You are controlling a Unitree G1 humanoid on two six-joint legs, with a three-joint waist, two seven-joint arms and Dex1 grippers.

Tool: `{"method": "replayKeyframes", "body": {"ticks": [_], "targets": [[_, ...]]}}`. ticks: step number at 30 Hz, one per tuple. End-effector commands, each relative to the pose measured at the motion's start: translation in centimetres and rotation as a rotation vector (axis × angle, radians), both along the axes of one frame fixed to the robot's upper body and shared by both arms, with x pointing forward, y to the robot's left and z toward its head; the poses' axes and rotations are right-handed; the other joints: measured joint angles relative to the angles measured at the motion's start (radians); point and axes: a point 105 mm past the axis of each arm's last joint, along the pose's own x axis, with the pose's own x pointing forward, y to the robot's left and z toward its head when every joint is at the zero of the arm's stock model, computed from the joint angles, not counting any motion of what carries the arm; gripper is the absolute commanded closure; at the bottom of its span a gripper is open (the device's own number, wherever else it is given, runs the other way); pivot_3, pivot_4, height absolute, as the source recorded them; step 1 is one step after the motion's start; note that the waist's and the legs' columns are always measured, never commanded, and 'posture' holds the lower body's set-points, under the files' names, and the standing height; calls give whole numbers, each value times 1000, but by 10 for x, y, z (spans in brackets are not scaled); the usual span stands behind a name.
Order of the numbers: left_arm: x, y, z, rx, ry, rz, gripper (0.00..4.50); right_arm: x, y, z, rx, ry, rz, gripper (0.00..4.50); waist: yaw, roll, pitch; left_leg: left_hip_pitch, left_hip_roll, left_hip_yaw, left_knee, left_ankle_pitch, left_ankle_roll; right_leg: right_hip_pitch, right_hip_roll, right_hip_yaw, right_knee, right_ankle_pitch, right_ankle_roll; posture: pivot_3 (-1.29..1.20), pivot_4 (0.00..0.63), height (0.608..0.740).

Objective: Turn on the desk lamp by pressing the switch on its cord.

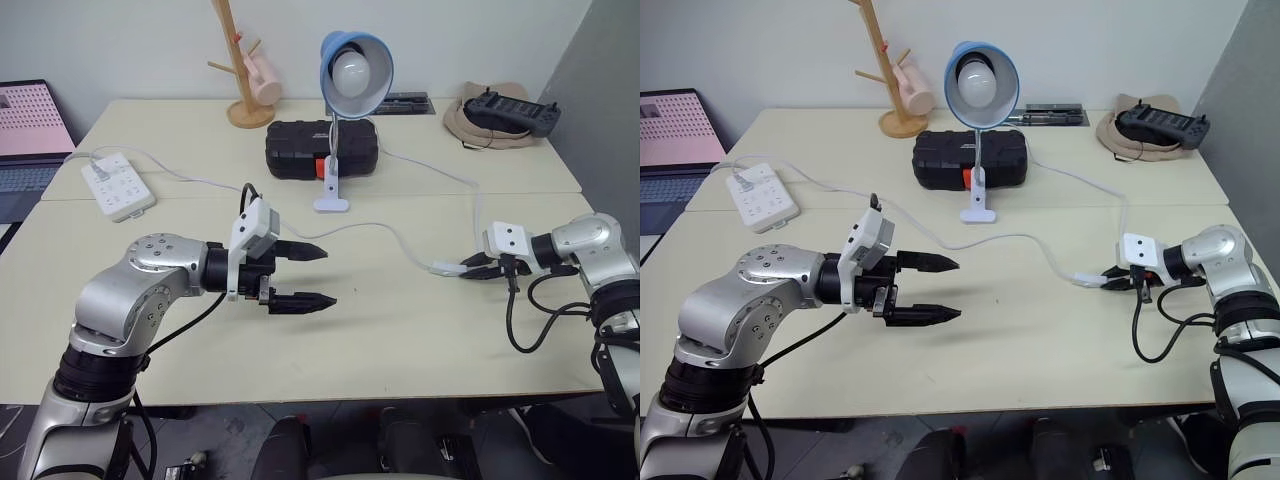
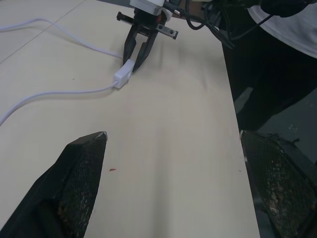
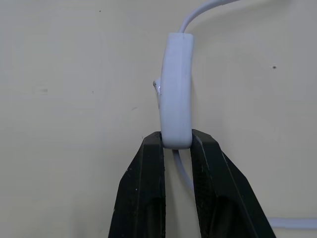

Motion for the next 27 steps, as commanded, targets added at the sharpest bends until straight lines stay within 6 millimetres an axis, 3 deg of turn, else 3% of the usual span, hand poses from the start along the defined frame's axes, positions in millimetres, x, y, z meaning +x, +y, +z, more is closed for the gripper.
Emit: {"method": "replayKeyframes", "body": {"ticks": [1,4,6,10,19,27], "targets": [[4,4,4,-1,-39,24,0,2,17,23,199,21,-51,4128,1,0,0,0,0,0,0,0,0,0,0,0,0,0,0,0,150,740],[13,10,-2,-62,22,114,0,-6,46,43,487,174,-167,4128,2,1,0,0,1,-1,0,0,0,0,0,1,0,0,0,0,150,740],[15,5,0,-170,89,160,0,-21,65,55,646,308,-219,4128,4,1,0,0,2,-4,0,0,0,-1,0,1,1,0,0,0,150,740],[16,-12,5,-305,195,197,0,-44,82,67,767,441,-277,4128,22,0,0,-5,1,-9,2,0,0,-2,-2,0,0,0,0,0,150,740],[14,-43,21,-586,434,164,0,-74,99,91,877,601,-255,4128,27,0,-1,-5,-4,-9,2,0,0,-1,-3,-1,-1,1,1,0,150,740],[10,-56,32,-693,513,134,0,-83,105,95,877,629,-246,4128,26,0,-1,-4,-5,-5,2,0,0,-2,-3,-1,0,1,1,0,150,740]]}}
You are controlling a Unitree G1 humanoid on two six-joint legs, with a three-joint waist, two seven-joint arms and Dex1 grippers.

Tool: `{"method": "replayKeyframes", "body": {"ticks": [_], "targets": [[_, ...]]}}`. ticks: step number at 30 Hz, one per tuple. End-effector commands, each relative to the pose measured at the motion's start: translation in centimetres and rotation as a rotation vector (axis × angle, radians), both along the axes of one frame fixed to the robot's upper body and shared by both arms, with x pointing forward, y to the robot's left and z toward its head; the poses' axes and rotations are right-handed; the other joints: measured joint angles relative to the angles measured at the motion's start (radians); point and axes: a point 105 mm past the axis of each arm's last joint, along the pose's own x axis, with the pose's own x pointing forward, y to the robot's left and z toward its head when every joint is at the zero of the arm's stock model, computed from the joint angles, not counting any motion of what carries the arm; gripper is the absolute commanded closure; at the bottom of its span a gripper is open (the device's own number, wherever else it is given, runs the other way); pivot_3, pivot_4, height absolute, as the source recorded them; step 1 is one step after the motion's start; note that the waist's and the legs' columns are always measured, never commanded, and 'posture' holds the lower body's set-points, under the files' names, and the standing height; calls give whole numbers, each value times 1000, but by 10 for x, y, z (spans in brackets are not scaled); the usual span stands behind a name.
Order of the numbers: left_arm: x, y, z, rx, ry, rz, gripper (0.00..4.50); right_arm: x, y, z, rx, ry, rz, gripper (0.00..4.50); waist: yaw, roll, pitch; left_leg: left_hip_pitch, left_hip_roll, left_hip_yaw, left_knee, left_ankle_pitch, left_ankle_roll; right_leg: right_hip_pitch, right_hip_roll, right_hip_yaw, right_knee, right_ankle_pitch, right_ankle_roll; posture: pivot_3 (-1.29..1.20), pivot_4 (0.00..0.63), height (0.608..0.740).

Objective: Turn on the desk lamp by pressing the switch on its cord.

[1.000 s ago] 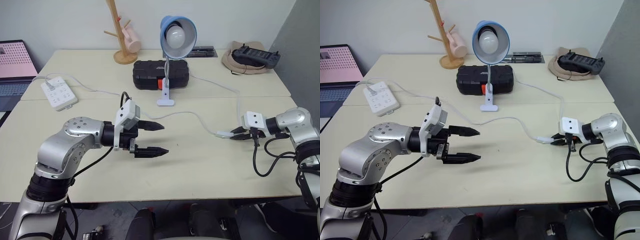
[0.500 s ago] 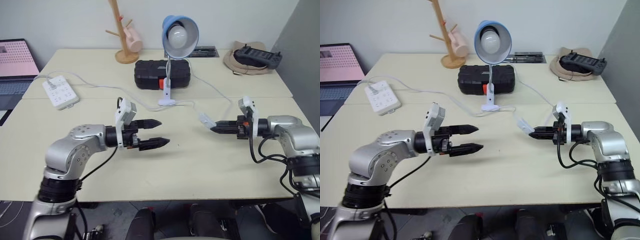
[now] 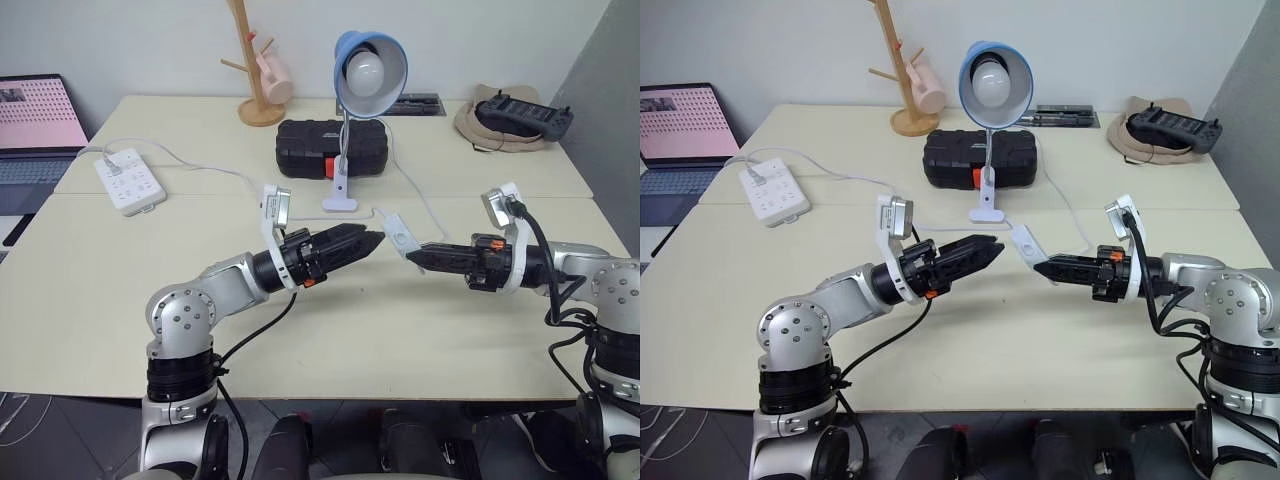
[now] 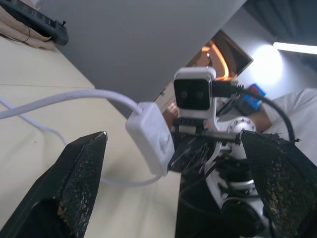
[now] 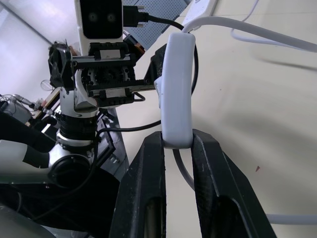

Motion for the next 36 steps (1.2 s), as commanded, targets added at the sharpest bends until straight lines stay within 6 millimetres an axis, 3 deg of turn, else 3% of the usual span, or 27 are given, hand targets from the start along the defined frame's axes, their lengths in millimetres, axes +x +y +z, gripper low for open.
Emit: {"method": "replayKeyframes", "body": {"ticks": [1,15,22,29,36], "targets": [[-4,-3,10,-34,-11,-26,0,-7,4,15,21,-52,29,4128,0,0,0,0,0,1,0,0,0,0,0,0,0,0,0,0,150,740],[-10,-11,3,-11,-8,-70,0,-13,11,34,65,-63,78,4128,0,0,0,0,0,4,0,0,0,0,2,1,-1,0,0,0,150,740],[-5,-10,8,-32,-17,-64,0,-16,11,33,55,-56,76,4128,0,0,0,0,0,4,-1,0,0,0,2,1,-1,0,0,0,150,740],[-5,-8,10,-45,-23,-73,1695,-18,9,31,49,-53,70,4128,0,0,0,-1,0,5,-1,0,0,-1,3,1,-2,0,0,0,150,740],[-5,-10,9,-36,-26,-84,2948,-18,8,33,49,-54,65,4128,0,0,0,-1,0,5,-1,0,0,-1,3,1,-2,0,0,0,150,740]]}}
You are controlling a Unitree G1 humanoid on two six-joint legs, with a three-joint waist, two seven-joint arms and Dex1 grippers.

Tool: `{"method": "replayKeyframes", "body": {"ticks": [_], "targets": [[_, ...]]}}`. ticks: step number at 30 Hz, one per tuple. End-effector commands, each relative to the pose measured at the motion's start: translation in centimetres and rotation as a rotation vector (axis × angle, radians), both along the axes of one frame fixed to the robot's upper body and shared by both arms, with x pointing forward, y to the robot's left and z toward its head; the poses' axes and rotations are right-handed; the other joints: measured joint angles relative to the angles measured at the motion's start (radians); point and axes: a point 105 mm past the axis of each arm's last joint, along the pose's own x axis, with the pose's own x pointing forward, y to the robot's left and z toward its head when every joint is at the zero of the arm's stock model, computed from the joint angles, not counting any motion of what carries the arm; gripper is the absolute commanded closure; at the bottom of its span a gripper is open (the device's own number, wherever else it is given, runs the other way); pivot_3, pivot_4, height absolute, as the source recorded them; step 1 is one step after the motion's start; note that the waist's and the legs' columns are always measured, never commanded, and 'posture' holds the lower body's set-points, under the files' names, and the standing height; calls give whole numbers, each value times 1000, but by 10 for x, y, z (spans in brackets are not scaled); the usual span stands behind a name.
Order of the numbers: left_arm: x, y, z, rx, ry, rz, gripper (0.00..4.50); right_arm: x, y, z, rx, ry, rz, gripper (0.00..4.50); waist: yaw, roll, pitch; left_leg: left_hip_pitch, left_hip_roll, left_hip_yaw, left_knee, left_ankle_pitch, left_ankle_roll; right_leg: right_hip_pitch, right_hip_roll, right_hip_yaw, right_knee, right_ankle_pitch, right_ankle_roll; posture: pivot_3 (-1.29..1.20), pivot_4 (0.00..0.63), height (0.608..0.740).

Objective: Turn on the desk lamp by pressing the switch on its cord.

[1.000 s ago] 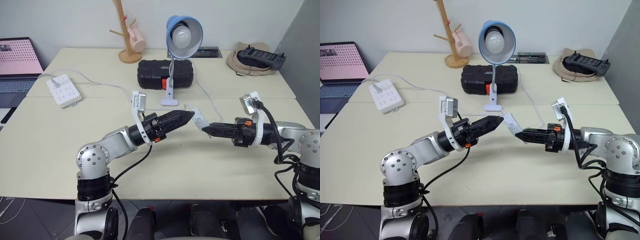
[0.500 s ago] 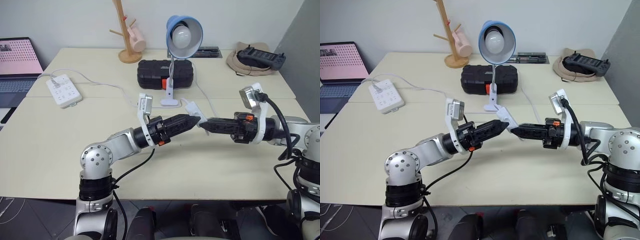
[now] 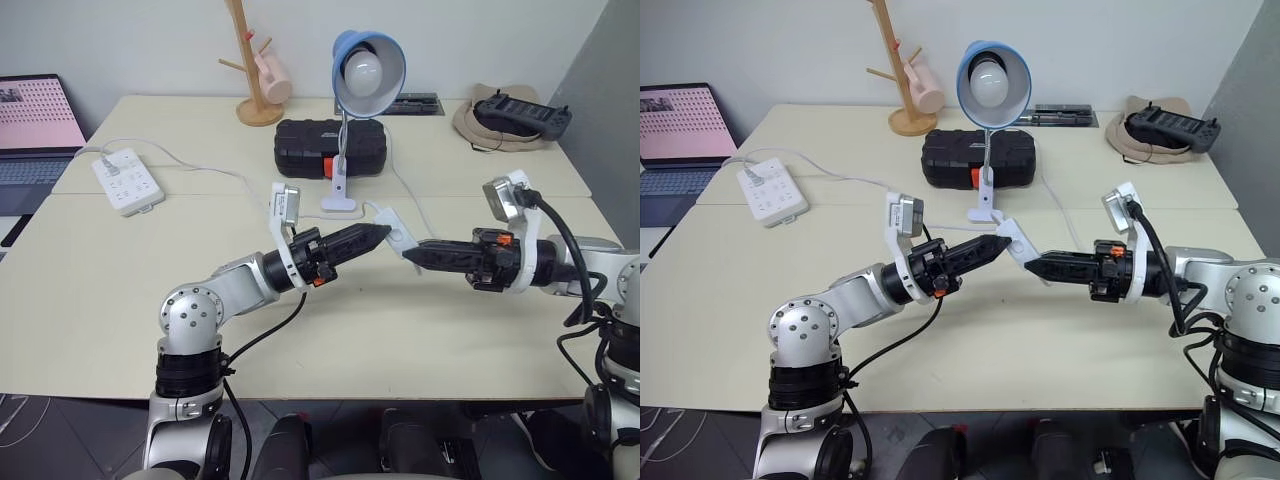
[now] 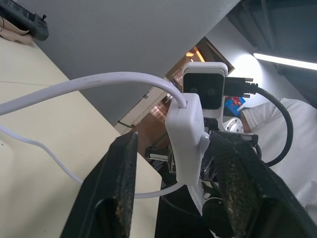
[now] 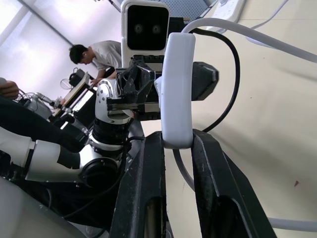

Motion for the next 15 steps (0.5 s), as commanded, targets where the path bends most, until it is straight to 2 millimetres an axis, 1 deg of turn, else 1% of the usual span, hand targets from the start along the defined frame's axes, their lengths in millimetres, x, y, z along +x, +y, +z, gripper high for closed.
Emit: {"method": "replayKeyframes", "body": {"ticks": [1,4,5,7,11,13,14,15], "targets": [[-3,-3,9,-16,-40,-25,3184,-5,1,11,17,-53,20,4128,0,0,0,0,0,0,0,0,0,0,0,0,0,0,0,0,150,740],[-3,-4,9,-16,-43,-28,3843,-6,2,11,13,-55,27,4128,0,0,0,0,0,0,0,0,0,0,0,0,0,0,0,0,150,740],[-3,-4,9,-16,-43,-28,3965,-6,2,11,13,-55,28,4128,0,0,0,0,0,0,0,0,0,0,0,0,0,0,0,0,150,740],[-2,-4,9,-16,-46,-27,4048,-6,2,11,13,-56,28,4128,0,0,0,0,0,0,0,0,0,0,0,0,0,0,0,0,150,740],[3,-3,9,9,-73,23,4066,-6,2,11,11,-55,28,4128,0,0,0,0,0,0,-1,0,0,0,0,0,-1,0,0,0,150,740],[0,-2,11,-2,-88,1,3367,-6,2,11,10,-55,27,4128,0,0,0,0,0,0,-1,0,0,0,0,0,-1,0,0,0,150,740],[-1,-2,11,-5,-92,-4,3306,-6,2,10,9,-55,26,4128,0,0,0,0,0,0,-1,0,0,0,0,0,-2,0,0,0,150,740],[-2,-2,11,-6,-94,-7,3122,-6,2,10,9,-55,26,4128,0,0,0,0,0,0,-1,0,0,0,0,0,-2,0,0,0,150,740]]}}
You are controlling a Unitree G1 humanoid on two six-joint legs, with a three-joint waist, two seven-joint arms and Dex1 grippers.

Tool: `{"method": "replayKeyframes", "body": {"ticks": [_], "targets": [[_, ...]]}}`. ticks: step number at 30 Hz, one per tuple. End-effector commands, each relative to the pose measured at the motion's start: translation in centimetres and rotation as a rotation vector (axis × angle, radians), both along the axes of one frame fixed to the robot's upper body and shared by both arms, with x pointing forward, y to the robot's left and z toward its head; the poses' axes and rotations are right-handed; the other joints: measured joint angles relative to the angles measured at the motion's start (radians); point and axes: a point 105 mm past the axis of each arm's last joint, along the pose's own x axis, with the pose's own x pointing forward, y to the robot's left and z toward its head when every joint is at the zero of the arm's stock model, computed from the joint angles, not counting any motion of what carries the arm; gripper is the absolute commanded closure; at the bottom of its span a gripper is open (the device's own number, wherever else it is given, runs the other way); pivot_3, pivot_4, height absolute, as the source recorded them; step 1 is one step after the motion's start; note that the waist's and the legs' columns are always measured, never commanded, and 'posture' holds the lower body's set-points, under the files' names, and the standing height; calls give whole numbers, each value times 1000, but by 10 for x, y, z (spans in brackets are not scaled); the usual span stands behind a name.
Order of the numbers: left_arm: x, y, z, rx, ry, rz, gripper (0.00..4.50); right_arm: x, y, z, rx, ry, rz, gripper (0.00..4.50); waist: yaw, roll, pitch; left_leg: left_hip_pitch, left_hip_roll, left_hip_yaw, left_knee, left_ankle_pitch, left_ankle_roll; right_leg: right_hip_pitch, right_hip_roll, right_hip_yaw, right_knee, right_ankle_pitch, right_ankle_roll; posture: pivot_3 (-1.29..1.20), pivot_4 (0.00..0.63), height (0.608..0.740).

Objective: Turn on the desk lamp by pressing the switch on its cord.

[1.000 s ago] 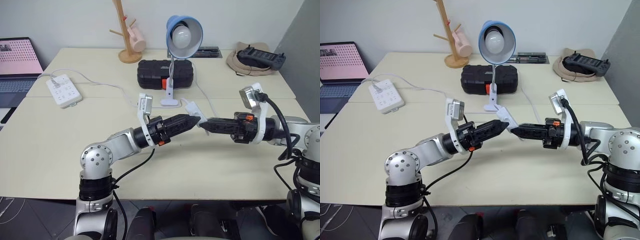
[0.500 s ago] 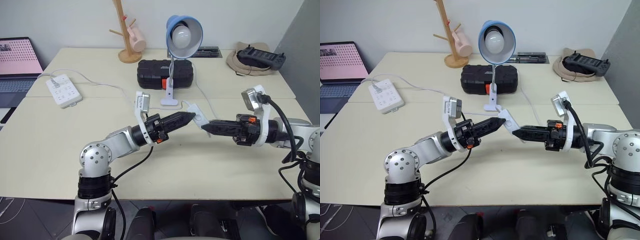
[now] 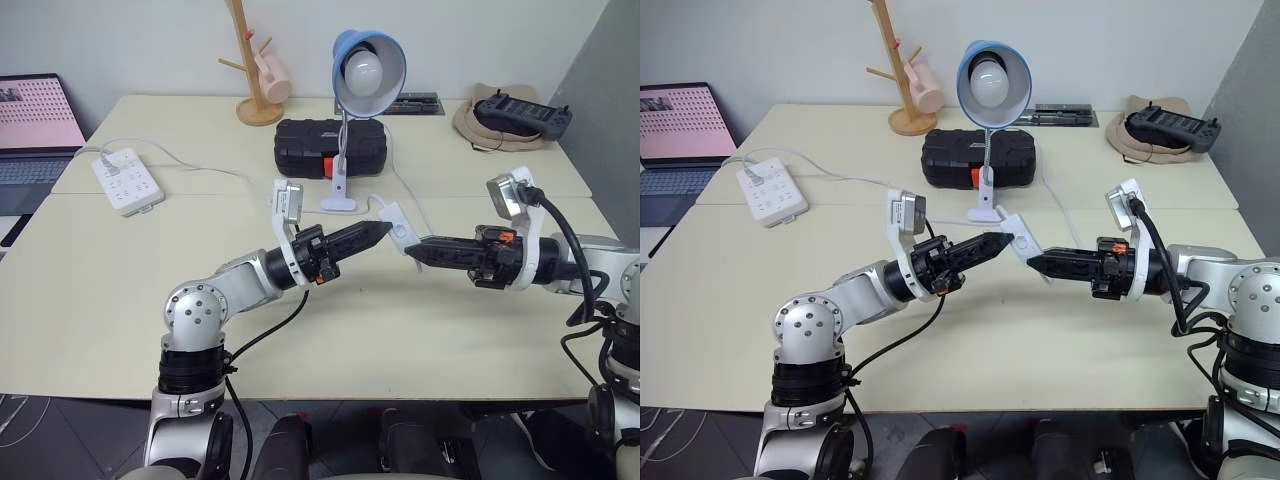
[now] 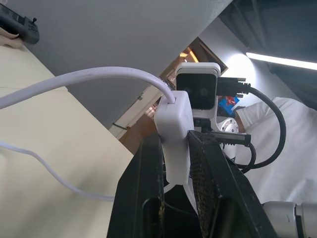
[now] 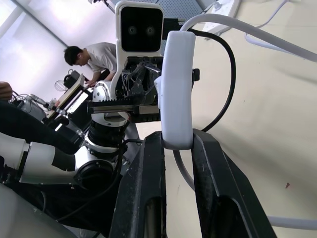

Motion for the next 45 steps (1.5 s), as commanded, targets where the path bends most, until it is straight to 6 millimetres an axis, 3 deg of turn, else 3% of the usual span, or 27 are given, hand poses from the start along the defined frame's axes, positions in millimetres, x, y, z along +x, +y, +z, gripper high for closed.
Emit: {"method": "replayKeyframes", "body": {"ticks": [1,2,20,28,40,45], "targets": [[-2,0,7,10,-45,5,2854,-6,3,9,11,-41,37,4128,0,0,0,0,0,0,0,0,0,0,0,0,0,0,0,0,150,740],[-5,0,7,10,-48,-13,2622,-6,3,9,10,-41,37,4128,0,0,0,0,0,0,0,0,0,0,0,0,0,0,0,0,150,740],[-16,-5,11,-12,-53,-77,2622,-7,6,9,12,-42,48,4128,0,0,0,-2,0,-1,0,0,0,0,0,0,-4,1,1,0,150,740],[-14,-4,11,-17,-45,-71,3891,-8,6,10,15,-40,53,4128,0,0,0,-2,0,-1,0,0,0,0,0,0,-5,1,1,0,150,740],[-10,-6,8,14,-51,-42,3940,-9,6,9,9,-41,56,4128,1,0,0,-2,0,-1,-1,0,0,0,0,0,-5,1,2,0,150,740],[-13,-3,14,-38,-60,-63,2797,-8,6,9,10,-44,55,4128,1,0,0,-2,0,-1,0,0,0,0,0,0,-5,1,2,0,150,740]]}}
